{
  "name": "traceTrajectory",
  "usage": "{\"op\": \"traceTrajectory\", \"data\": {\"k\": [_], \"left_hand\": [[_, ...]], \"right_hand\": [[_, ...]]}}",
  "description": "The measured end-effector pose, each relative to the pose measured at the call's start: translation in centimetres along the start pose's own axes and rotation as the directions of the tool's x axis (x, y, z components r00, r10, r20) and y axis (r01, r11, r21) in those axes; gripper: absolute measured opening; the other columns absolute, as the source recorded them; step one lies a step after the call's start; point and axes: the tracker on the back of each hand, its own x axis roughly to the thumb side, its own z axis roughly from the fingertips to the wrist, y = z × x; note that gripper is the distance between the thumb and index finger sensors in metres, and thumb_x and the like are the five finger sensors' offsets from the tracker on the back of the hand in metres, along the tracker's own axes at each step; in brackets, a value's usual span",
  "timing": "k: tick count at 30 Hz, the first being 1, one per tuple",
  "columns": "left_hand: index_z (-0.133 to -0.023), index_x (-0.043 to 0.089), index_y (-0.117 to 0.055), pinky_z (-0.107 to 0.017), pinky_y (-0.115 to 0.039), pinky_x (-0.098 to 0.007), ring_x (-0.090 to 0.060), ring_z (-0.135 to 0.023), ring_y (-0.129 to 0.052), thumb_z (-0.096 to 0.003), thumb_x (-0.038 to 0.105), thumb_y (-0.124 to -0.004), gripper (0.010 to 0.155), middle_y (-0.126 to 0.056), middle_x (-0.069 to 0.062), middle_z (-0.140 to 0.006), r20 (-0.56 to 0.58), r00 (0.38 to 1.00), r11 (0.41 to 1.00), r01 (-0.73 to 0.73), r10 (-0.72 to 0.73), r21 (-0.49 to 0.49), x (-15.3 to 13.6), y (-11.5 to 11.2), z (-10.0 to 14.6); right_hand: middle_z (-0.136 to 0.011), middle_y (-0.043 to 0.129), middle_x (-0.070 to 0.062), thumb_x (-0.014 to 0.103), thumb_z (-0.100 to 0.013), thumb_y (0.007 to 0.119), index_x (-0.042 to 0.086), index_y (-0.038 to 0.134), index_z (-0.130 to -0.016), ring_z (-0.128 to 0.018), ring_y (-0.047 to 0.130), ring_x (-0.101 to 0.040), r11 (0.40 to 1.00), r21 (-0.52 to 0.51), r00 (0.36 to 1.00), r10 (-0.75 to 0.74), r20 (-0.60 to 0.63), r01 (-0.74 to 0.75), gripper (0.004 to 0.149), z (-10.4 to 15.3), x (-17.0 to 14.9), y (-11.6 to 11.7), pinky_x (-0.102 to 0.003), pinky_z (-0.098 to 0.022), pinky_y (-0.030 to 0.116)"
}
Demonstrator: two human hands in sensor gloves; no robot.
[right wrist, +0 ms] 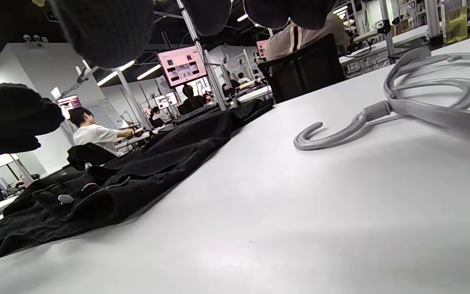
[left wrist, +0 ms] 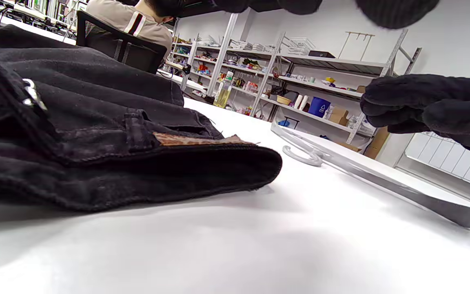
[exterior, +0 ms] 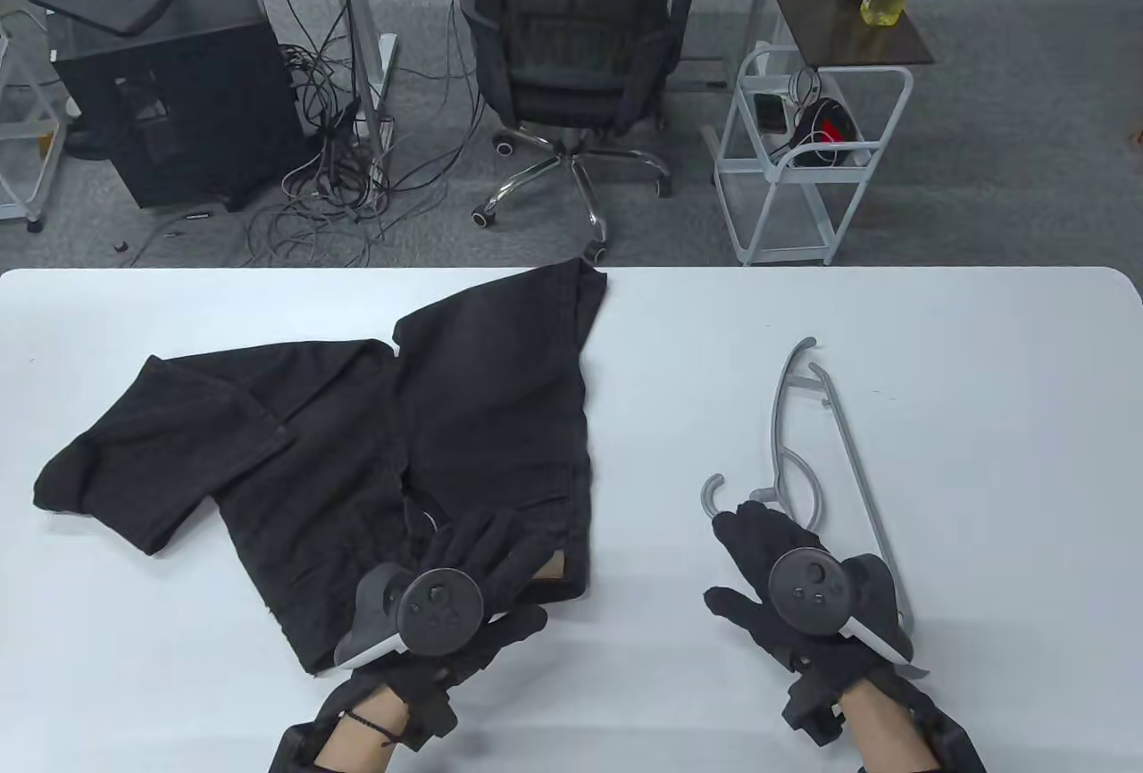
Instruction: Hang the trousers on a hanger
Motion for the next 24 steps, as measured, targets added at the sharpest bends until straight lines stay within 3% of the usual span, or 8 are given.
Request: {"op": "traceTrajectory", "data": {"k": [16,24], "left_hand": [[-0.113,0.035,-0.038,-0.077,-0.035,-0.063,-0.037,-0.113,-0.031,-0.0512,0.062,-0.062,0.072,-0.035,-0.004,-0.123,-0.013,1.000,1.000,0.001,-0.001,0.004,-0.22,0.16,0.02],[-0.113,0.034,-0.038,-0.076,-0.035,-0.063,-0.038,-0.113,-0.032,-0.0513,0.062,-0.062,0.072,-0.036,-0.005,-0.122,-0.015,1.000,1.000,0.005,-0.005,0.016,-0.32,0.21,0.10]], "right_hand": [[-0.117,0.040,-0.011,0.056,-0.041,0.074,0.028,0.047,-0.108,-0.105,0.047,-0.039,1.000,0.010,1.000,-0.010,0.004,0.010,0.077,-0.08,-0.03,0.02,-0.058,-0.074,0.044],[-0.117,0.041,-0.010,0.056,-0.041,0.074,0.029,0.047,-0.107,-0.105,0.048,-0.038,0.999,-0.043,0.999,-0.015,0.048,0.017,0.077,0.13,0.53,-0.21,-0.059,-0.075,0.041]]}}
